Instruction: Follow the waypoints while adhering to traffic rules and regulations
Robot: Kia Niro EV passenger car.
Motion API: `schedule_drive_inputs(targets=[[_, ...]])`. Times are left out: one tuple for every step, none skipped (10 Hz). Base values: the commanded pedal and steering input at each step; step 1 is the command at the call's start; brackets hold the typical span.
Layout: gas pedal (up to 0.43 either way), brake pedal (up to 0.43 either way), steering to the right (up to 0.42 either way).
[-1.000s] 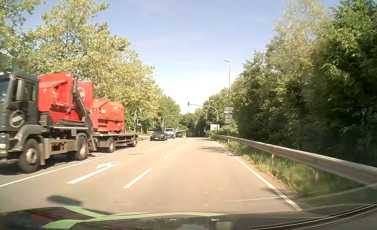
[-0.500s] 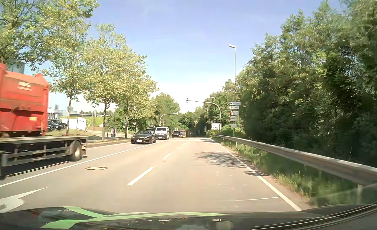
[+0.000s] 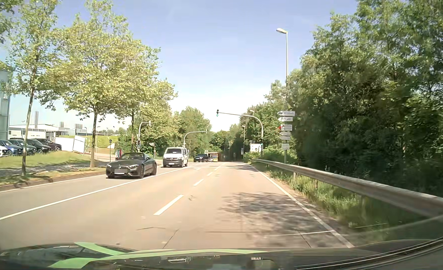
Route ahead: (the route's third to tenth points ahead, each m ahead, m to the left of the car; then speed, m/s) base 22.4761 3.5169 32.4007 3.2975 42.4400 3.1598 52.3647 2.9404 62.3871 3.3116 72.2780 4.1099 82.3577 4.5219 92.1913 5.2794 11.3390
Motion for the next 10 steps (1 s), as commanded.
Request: schedule_drive_inputs(targets=[[0.000,0.000,-0.002],[0.000,0.000,-0.003],[0.000,0.000,-0.003],[0.000,0.000,-0.003],[0.000,0.000,-0.004],[0.000,0.000,-0.004],[0.000,0.000,-0.004],[0.000,0.000,-0.004],[0.000,0.000,-0.004],[0.000,0.000,-0.004]])
